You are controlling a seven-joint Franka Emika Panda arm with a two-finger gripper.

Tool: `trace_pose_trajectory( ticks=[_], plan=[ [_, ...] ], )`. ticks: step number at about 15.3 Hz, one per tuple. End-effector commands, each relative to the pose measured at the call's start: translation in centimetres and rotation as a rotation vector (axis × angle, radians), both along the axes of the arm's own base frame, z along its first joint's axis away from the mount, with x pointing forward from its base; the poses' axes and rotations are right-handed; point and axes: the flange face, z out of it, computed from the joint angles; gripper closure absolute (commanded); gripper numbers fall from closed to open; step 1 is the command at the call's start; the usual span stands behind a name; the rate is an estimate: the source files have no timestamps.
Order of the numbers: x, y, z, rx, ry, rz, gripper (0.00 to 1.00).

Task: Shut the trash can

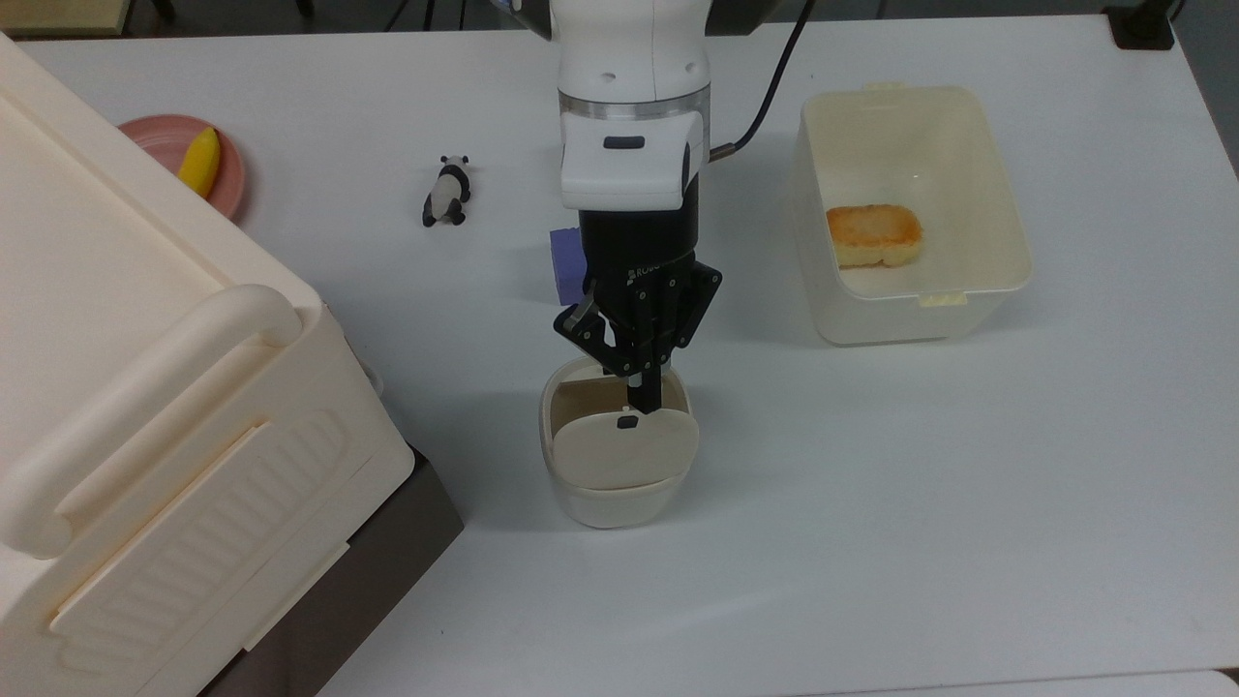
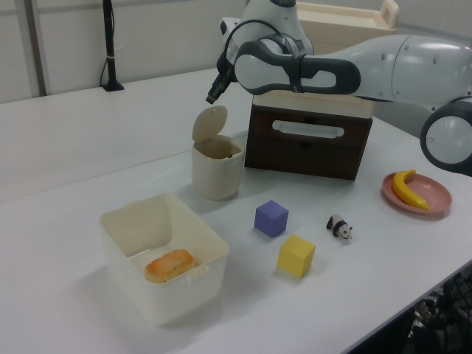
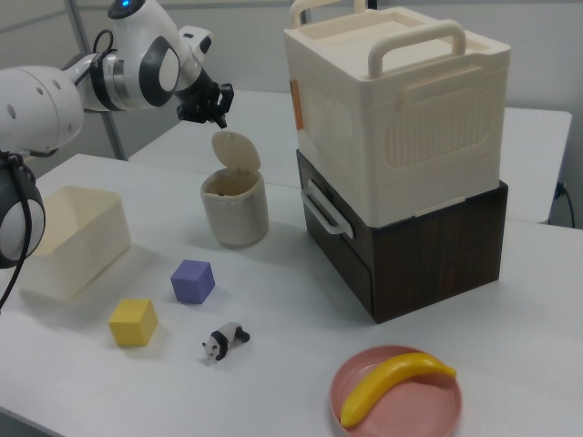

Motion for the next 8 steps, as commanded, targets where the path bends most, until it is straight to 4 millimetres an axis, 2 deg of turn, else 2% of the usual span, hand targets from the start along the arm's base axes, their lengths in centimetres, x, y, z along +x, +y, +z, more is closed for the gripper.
trace_pose_trajectory(
  ticks=[1, 8],
  plan=[
    [-0.23, 0.94, -0.98, 0.013, 0.003, 0.025, 1.00],
    [-0.01, 0.48, -0.70, 0.013, -0.007, 0.026, 1.00]
  ],
)
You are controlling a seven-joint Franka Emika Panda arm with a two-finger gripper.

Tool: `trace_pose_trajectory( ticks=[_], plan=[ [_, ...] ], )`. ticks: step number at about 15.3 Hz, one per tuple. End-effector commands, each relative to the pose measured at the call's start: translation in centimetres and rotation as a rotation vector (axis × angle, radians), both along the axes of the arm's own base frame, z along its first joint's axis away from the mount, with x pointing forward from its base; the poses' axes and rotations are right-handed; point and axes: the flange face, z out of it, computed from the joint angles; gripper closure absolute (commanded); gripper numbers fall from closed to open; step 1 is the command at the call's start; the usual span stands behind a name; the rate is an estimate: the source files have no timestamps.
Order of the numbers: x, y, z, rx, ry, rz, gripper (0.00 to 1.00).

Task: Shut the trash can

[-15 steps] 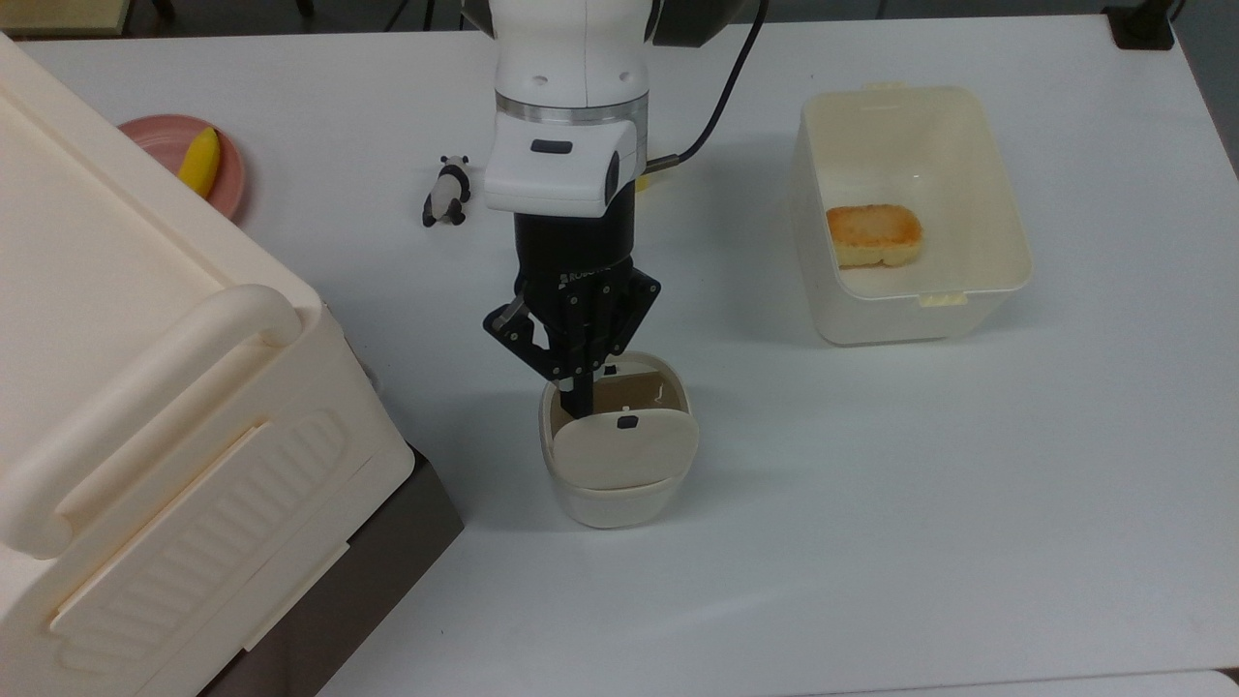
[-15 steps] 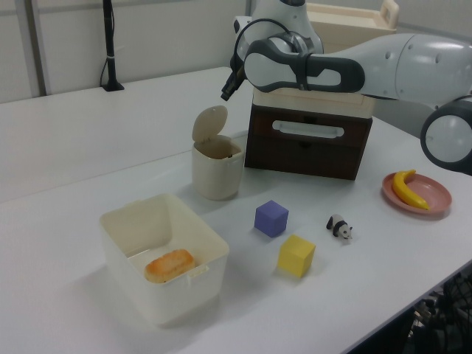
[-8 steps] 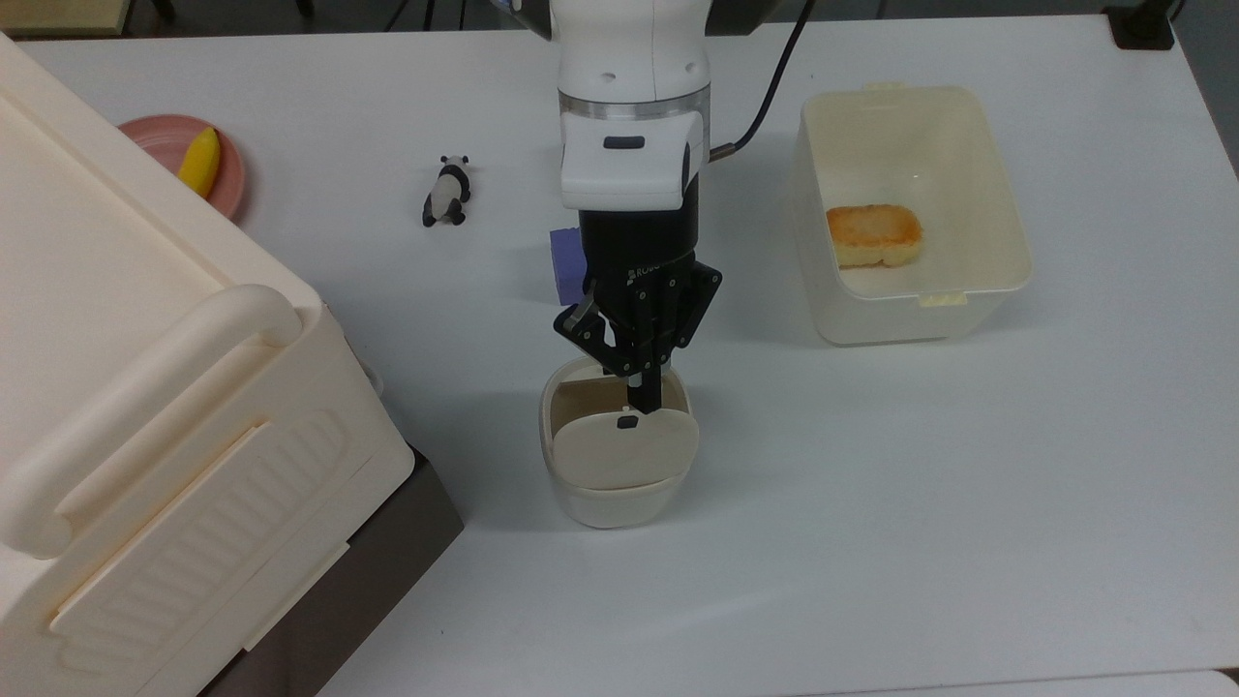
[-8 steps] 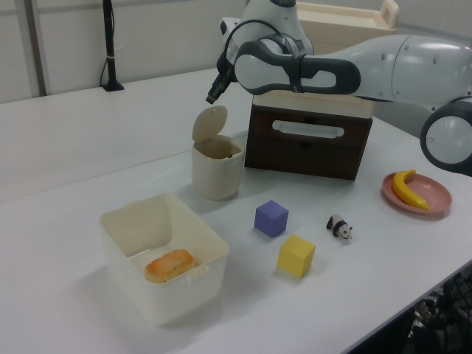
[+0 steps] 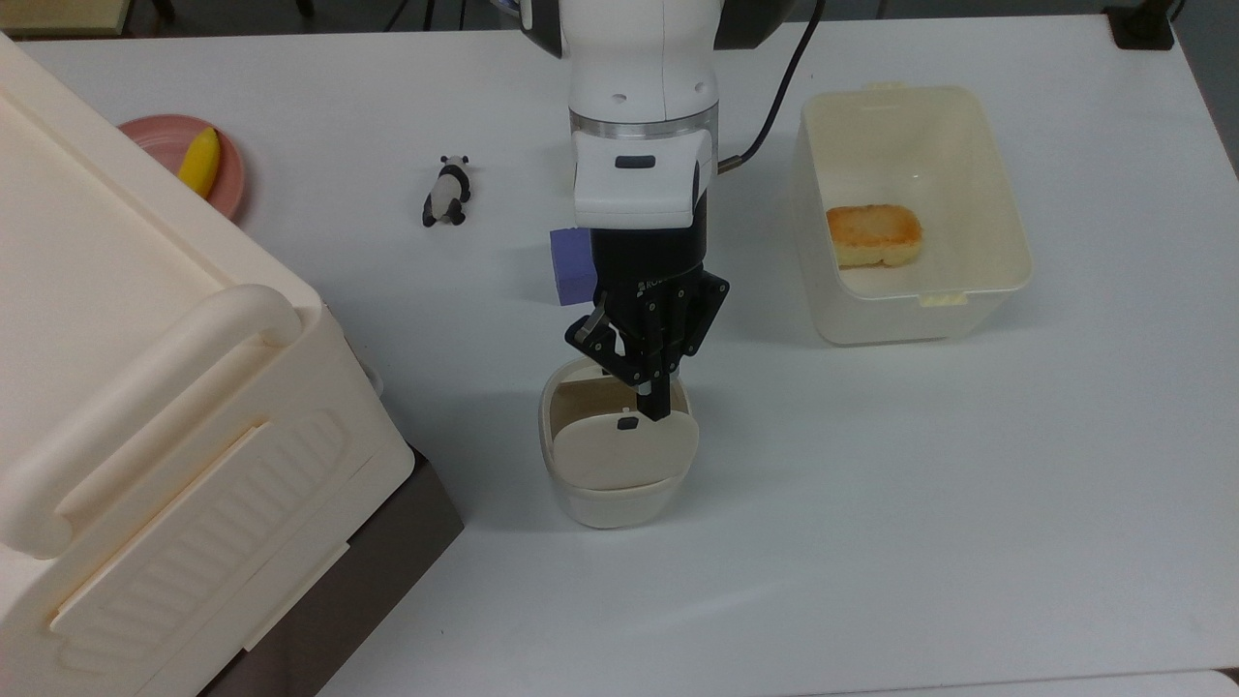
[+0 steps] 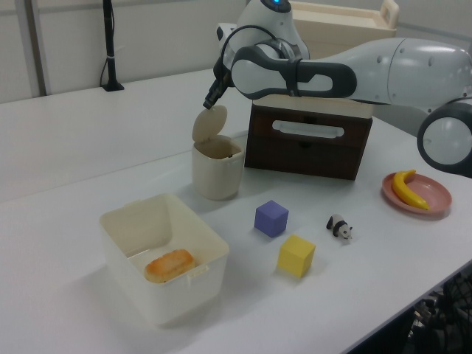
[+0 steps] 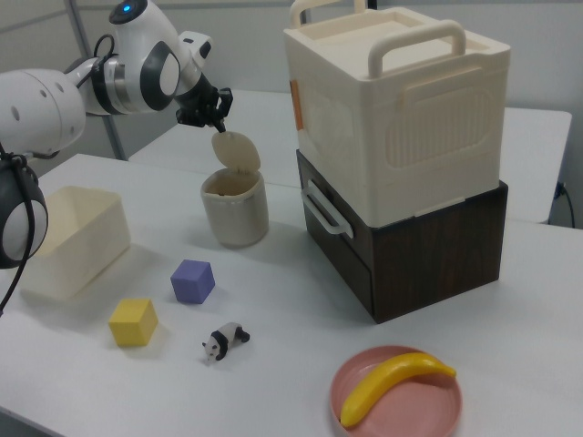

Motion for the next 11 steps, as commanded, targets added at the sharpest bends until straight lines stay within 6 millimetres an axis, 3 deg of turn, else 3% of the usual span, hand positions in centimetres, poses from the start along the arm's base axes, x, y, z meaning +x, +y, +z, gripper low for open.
trace_pose_trajectory(
  ticks=[1, 7, 11],
  plan=[
    [-0.2, -0.1, 0.6, 0.013, -0.027, 0.017, 1.00],
    [0.1, -0.9, 2.0, 0.026, -0.075, 0.006, 1.00],
    [0.6, -1.3, 1.4, 0.023, -0.090, 0.014, 1.00]
  ],
)
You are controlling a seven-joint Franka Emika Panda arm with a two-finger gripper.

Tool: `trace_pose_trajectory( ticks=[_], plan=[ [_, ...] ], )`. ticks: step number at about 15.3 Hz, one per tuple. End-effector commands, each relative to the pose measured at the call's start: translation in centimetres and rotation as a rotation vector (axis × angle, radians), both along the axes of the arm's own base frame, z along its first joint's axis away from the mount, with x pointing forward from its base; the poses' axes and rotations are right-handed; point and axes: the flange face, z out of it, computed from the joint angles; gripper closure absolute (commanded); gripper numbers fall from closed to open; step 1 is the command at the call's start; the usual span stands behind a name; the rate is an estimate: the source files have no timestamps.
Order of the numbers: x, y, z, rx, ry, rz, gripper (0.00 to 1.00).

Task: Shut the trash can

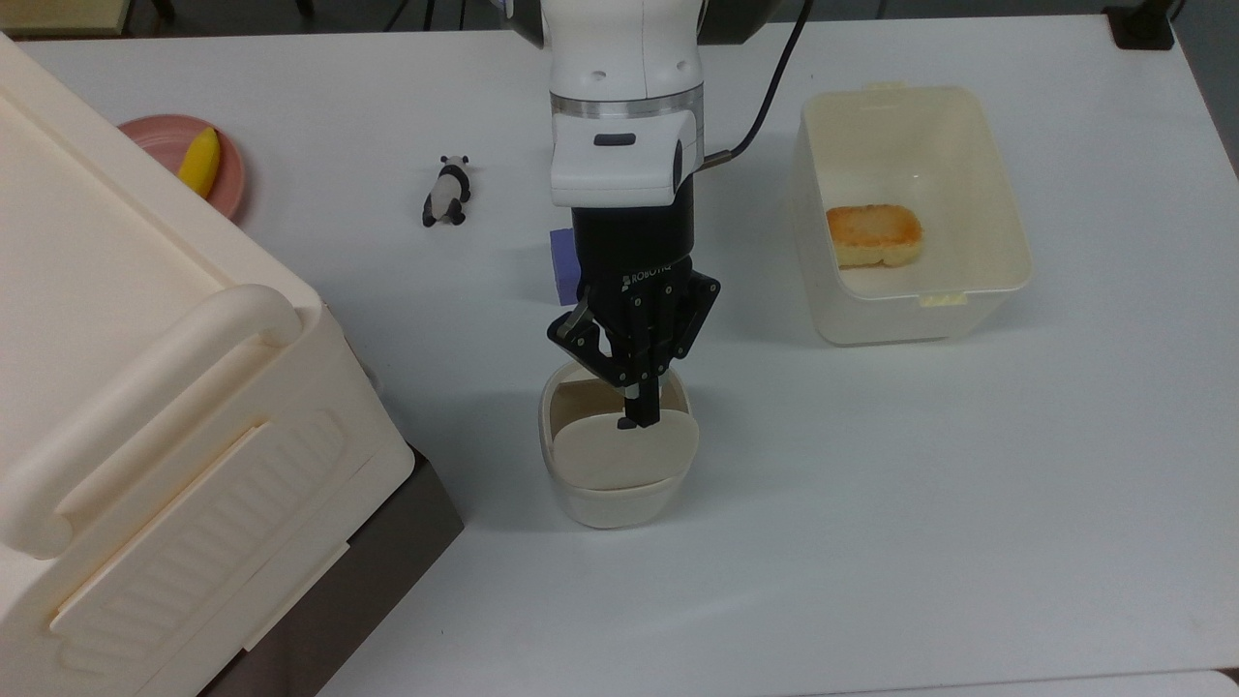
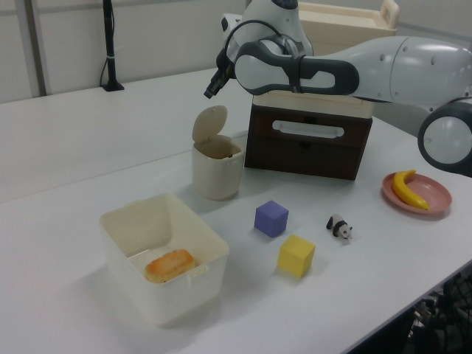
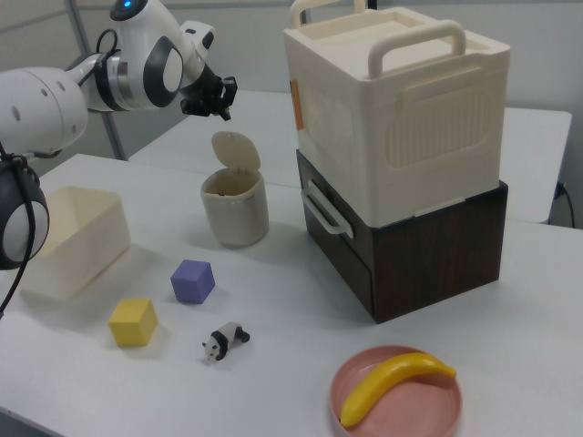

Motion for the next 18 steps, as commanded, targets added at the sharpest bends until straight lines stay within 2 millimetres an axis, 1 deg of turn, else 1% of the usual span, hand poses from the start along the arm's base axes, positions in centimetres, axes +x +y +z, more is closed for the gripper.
trace_pose_trajectory(
  ticks=[1, 3, 4, 7, 13, 16, 18],
  plan=[
    [0.4, -0.5, -0.6, 0.010, -0.028, 0.023, 1.00],
    [0.5, -0.5, -1.3, 0.010, -0.021, 0.025, 1.00],
    [0.8, -0.9, -2.0, 0.006, -0.011, 0.024, 1.00],
    [0.9, -1.0, -3.0, 0.005, 0.003, 0.024, 1.00],
    [0.8, -0.5, -3.5, 0.010, 0.016, 0.020, 1.00],
    [0.7, -0.3, -3.5, 0.030, 0.025, -0.008, 1.00],
    [0.6, 0.0, -3.9, 0.043, 0.036, -0.033, 1.00]
  ],
)
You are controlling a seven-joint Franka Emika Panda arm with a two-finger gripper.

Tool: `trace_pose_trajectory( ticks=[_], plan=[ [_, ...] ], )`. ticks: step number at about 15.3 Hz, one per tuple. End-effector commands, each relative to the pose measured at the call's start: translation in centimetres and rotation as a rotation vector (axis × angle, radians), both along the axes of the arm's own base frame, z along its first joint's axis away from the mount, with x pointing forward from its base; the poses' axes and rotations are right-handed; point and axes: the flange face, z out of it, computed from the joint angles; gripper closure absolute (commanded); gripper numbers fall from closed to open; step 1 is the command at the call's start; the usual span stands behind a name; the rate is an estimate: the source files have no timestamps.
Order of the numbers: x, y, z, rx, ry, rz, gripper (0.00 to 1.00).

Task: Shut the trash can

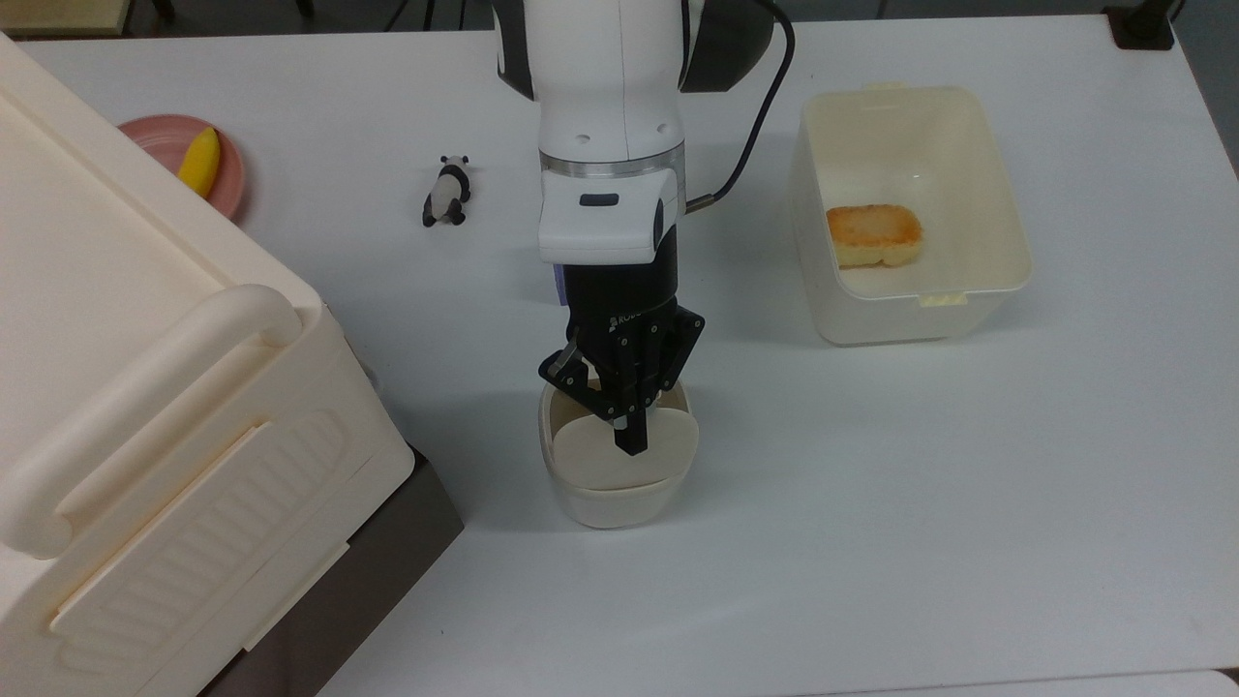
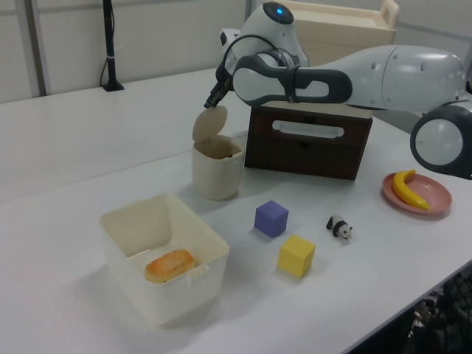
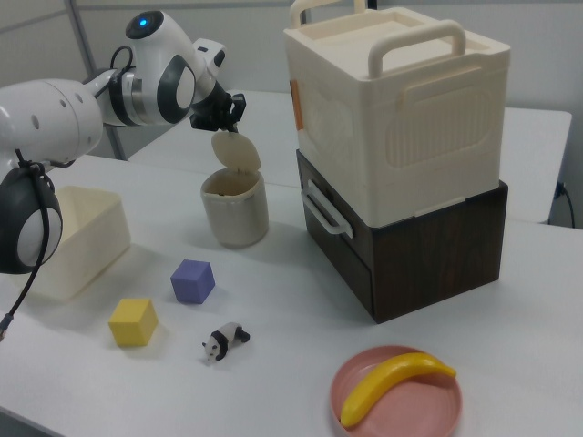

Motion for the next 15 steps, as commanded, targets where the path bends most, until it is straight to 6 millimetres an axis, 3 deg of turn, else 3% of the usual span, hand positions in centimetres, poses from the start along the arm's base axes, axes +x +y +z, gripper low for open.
trace_pose_trajectory(
  ticks=[1, 8, 15],
  plan=[
    [-0.5, 0.7, -0.5, 0.037, 0.020, -0.039, 1.00],
    [-1.0, 1.9, -0.9, 0.059, 0.072, -0.113, 1.00],
    [-1.1, 1.6, -1.0, 0.082, 0.093, -0.214, 1.00]
  ],
)
